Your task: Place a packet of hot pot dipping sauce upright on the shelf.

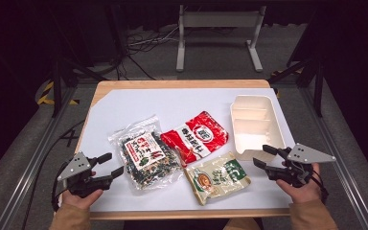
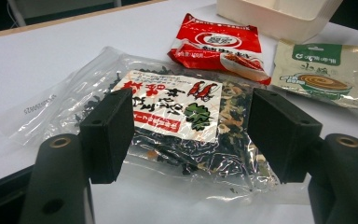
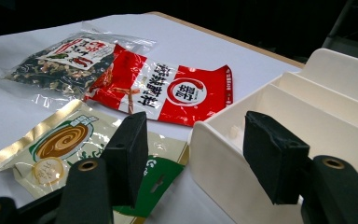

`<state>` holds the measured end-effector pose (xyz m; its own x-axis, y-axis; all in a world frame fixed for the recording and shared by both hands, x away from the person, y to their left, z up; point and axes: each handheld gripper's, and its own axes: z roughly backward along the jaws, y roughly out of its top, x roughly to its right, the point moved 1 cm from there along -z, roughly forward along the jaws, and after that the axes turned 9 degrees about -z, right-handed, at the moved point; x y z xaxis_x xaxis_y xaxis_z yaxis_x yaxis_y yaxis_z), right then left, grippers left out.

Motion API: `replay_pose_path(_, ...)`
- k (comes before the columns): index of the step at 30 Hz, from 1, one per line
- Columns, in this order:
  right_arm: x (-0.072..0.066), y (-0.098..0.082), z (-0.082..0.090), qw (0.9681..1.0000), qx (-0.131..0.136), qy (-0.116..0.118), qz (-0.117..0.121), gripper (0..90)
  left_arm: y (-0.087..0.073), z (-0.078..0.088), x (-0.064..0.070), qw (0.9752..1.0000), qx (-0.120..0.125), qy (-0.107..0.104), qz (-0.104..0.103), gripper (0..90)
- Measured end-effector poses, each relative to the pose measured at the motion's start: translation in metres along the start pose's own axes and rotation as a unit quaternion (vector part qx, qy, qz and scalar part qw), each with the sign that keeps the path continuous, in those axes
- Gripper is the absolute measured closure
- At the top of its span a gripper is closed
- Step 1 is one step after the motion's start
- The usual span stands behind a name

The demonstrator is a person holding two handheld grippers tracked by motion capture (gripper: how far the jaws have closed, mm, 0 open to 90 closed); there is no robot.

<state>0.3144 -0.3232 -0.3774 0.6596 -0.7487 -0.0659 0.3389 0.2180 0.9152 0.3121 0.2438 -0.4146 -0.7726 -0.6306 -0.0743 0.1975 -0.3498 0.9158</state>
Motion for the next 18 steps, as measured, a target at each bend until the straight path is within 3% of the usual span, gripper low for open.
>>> replay_pose_path(10,-0.008,0.004,-0.001,0.9999,-0.008,0.009,0.01,37.9,0.0,-0.003,0.003,0.9999,-0.01,-0.001,-0.007,32.6)
replay_pose_path(18,-0.019,0.003,-0.007,0.999,-0.043,0.014,0.008,36.3,0.0,-0.003,0.002,0.9999,-0.012,0.005,-0.005,32.9)
